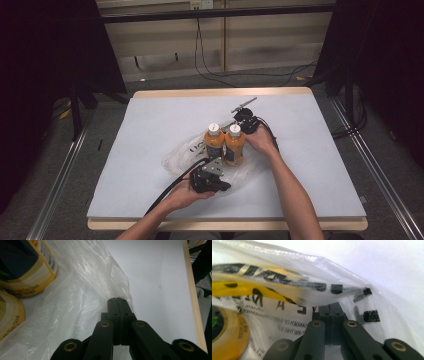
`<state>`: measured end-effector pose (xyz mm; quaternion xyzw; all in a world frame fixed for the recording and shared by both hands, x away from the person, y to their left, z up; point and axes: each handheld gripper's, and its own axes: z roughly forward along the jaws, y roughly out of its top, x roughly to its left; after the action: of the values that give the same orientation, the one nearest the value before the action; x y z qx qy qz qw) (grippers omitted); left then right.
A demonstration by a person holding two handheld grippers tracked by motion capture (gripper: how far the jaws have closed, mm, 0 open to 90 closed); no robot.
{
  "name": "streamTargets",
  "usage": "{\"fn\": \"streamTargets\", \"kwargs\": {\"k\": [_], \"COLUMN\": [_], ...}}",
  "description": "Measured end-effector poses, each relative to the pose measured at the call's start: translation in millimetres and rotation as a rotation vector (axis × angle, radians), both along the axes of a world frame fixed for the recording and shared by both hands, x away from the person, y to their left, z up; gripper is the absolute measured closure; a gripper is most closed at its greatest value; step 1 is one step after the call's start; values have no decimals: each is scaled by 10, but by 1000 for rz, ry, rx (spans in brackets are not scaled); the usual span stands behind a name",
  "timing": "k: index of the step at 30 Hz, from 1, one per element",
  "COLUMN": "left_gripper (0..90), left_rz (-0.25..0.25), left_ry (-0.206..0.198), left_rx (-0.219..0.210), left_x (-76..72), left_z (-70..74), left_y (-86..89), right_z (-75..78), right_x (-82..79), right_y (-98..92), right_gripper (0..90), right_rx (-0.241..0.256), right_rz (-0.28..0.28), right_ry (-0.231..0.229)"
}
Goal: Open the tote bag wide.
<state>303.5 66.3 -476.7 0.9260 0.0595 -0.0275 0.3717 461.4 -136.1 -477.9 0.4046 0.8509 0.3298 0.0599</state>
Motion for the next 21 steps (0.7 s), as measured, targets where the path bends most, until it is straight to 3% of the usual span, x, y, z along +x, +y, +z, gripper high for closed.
{"fn": "streamTargets", "kwargs": {"k": [2, 3, 9, 10, 12, 13, 15, 16, 21], "left_gripper": [900, 900, 900, 900, 900, 900, 900, 900, 900], "left_rz": [-9, -20, -33, -45, -47, -56, -63, -54, -67], "left_ry": [4, -1, 18, 13, 14, 24, 9, 13, 22], "left_rx": [-2, 22, 8, 26, 9, 17, 30, 8, 17], "left_x": [-18, -24, -59, -64, -82, -91, -118, -122, -123], "left_z": [-1, 18, 10, 24, 14, 21, 31, 13, 21], "left_y": [-4, 0, -6, -6, -15, -16, -23, -27, -25], "right_z": [-5, -9, 18, 18, 17, 12, 0, -6, 3], "right_x": [18, 32, 77, 84, 92, 106, 128, 137, 183], "right_y": [10, 14, 83, 92, 99, 102, 91, 87, 125], "right_gripper": [900, 900, 900, 900, 900, 900, 900, 900, 900], "right_rx": [1, 1, -47, -48, -48, -42, -22, -14, -41], "right_rz": [-12, -9, -17, -22, -25, -41, -47, -51, -64], "right_ry": [-7, -15, -15, -18, -19, -18, -19, -19, -32]}}
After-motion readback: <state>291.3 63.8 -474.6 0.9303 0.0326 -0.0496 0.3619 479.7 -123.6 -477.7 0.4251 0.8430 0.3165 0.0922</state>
